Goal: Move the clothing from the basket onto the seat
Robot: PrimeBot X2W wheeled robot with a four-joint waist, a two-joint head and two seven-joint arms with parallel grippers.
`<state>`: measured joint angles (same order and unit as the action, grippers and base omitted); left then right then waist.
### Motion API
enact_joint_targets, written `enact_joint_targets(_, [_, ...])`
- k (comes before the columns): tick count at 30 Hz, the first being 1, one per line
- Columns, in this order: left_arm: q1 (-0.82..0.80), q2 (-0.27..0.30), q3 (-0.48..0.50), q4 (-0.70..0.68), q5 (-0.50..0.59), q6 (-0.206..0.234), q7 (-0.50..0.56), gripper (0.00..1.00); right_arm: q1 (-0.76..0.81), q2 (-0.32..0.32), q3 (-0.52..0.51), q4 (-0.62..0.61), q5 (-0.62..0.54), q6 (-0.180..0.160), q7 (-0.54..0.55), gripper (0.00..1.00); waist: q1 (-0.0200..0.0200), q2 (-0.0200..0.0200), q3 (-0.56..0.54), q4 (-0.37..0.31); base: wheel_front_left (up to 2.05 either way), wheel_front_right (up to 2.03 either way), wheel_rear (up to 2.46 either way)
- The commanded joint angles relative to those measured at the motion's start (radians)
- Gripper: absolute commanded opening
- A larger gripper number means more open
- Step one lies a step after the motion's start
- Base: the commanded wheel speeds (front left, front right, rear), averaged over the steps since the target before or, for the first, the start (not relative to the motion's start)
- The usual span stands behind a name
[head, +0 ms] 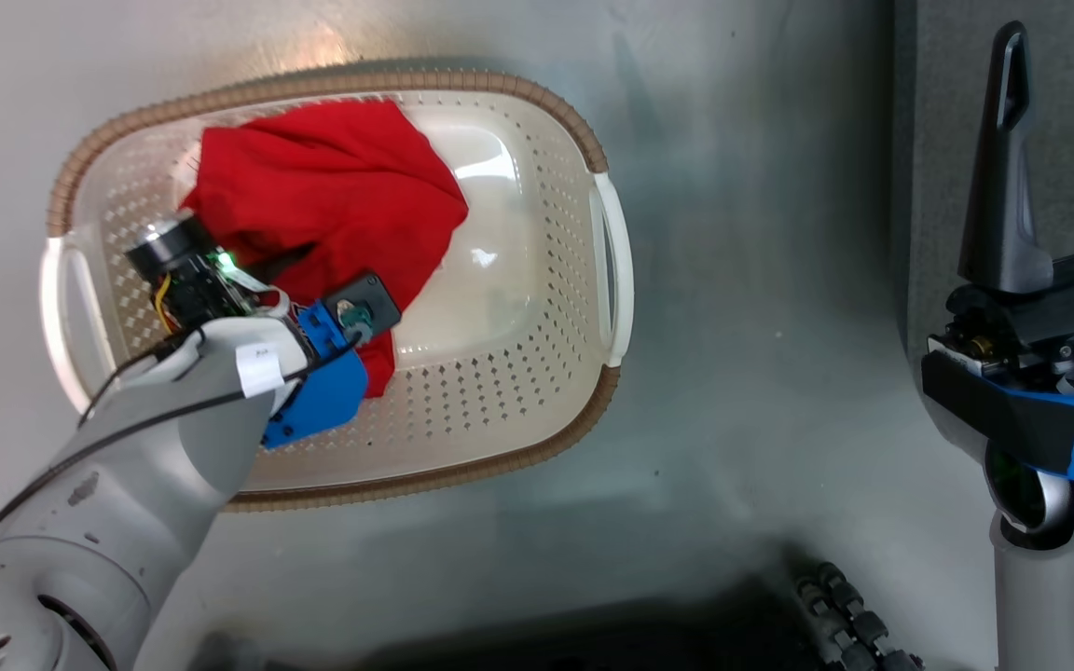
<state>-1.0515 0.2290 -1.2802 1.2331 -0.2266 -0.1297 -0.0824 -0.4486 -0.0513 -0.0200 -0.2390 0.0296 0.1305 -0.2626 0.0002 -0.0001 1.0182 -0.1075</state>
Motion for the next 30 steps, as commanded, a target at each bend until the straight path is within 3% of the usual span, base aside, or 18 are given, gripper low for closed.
enact_joint_targets(1, [-0.026, 0.006, -0.002, 0.007, 0.006, 0.000, 0.006, 1.00, -0.019, 0.002, 0.001, -0.009, 0.004, 0.000, -0.003, 1.00, -0.0002, 0.0001, 0.026, -0.007, 0.00, 0.00, 0.00])
enact_joint_targets(11, [-0.042, 0.008, -0.002, 0.033, -0.019, 0.000, 0.048, 1.00, 0.017, 0.002, -0.006, -0.061, 0.023, 0.000, -0.003, 1.00, -0.0002, 0.0001, 0.070, -0.032, 0.00, 0.00, 0.00])
enact_joint_targets(12, [-0.036, 0.007, -0.002, 0.035, -0.020, 0.000, 0.055, 0.55, 0.020, 0.002, -0.006, -0.064, 0.023, 0.000, -0.003, 1.00, -0.0002, 0.0001, 0.069, -0.033, 0.00, 0.00, 0.00])
enact_joint_targets(13, [-0.034, 0.006, -0.002, 0.036, -0.012, 0.000, 0.063, 0.24, 0.023, 0.002, -0.006, -0.067, 0.024, 0.000, -0.003, 1.00, -0.0002, 0.0001, 0.069, -0.035, 0.00, 0.00, 0.00])
enact_joint_targets(14, [-0.032, 0.005, -0.003, 0.037, -0.008, 0.000, 0.067, 0.00, 0.025, 0.002, -0.007, -0.068, 0.024, 0.000, -0.003, 1.00, -0.0002, 0.0001, 0.068, -0.035, 0.00, 0.00, 0.00])
enact_joint_targets(26, [-0.015, -0.014, -0.002, 0.023, -0.039, 0.000, 0.038, 0.00, -0.009, 0.002, -0.005, -0.048, 0.035, 0.000, -0.003, 1.00, -0.0002, 0.0001, 0.021, -0.023, 0.00, 0.00, 0.00])
enact_joint_targets(30, [-0.002, -0.030, 0.021, 0.015, -0.116, 0.000, -0.007, 0.00, -0.019, 0.002, -0.007, -0.030, 0.041, 0.000, -0.003, 1.00, -0.0002, 0.0001, -0.022, -0.010, 0.00, 0.00, 0.00])
